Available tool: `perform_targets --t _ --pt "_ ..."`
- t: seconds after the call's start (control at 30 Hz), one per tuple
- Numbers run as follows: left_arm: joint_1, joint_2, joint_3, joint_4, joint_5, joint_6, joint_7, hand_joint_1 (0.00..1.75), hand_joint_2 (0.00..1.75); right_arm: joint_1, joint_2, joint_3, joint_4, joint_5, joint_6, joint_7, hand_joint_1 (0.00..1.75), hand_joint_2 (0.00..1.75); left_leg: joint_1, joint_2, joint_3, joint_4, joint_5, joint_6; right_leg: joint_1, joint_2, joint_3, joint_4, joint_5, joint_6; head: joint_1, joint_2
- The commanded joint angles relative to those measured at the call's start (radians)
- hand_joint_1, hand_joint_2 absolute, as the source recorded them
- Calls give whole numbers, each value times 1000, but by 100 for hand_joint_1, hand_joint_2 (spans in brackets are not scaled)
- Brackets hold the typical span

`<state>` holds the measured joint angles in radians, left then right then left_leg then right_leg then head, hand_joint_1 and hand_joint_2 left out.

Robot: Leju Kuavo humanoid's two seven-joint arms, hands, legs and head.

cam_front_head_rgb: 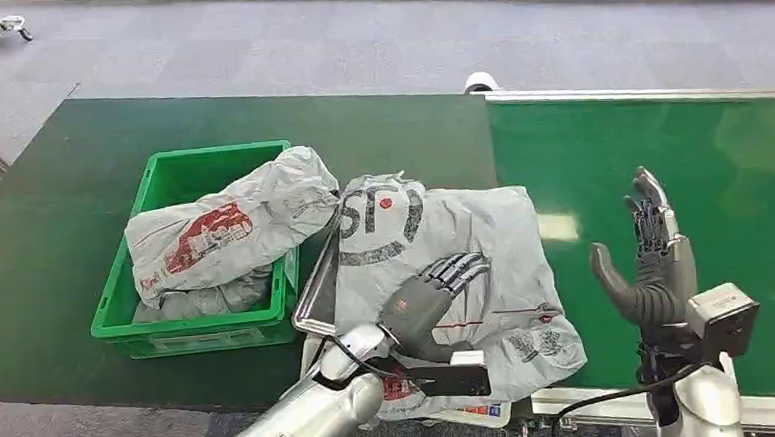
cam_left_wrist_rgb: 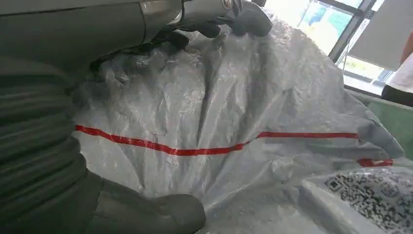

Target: Moved the parcel from conveyor to table for the left to box.

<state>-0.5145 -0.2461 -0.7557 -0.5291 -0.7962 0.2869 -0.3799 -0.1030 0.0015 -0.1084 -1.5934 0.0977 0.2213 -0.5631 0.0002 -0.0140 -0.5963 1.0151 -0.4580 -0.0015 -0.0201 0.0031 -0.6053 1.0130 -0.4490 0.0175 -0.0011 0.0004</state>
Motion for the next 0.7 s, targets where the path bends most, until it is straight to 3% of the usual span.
perform_targets --t 0.03,0.33,0.43,0.47,0.63,0.7 --pt "-12 19 -31 86 -21 -26 16 0 175 -4 44 -53 55 4 6 1 0 175 1 3 3 -1 0 0 1 2 3 -2 1 -1 0 0" --pt "-12 17 -20 87 -26 -39 21 0 175 -5 45 -54 58 7 6 3 0 175 1 3 6 -2 0 -1 1 2 6 -2 1 -1 0 0" --pt "11 24 53 57 -53 -62 15 5 175 3 55 -53 49 19 9 11 0 175 0 4 7 -2 0 -1 1 2 6 -3 1 -1 0 0" --pt "24 28 75 37 -69 -23 -1 175 175 12 60 -54 40 22 9 13 0 175 1 5 7 -3 0 -1 1 3 7 -4 2 -2 0 0" --pt "63 27 166 -50 -78 71 -118 175 175 19 68 -56 45 27 14 18 0 175 1 4 7 -3 0 -1 1 3 7 -4 2 -1 0 0" --pt "67 14 235 -98 -17 191 -245 175 175 -4 73 -68 86 41 -22 8 0 175 1 3 6 -1 0 -1 1 2 5 -2 1 -1 0 0"
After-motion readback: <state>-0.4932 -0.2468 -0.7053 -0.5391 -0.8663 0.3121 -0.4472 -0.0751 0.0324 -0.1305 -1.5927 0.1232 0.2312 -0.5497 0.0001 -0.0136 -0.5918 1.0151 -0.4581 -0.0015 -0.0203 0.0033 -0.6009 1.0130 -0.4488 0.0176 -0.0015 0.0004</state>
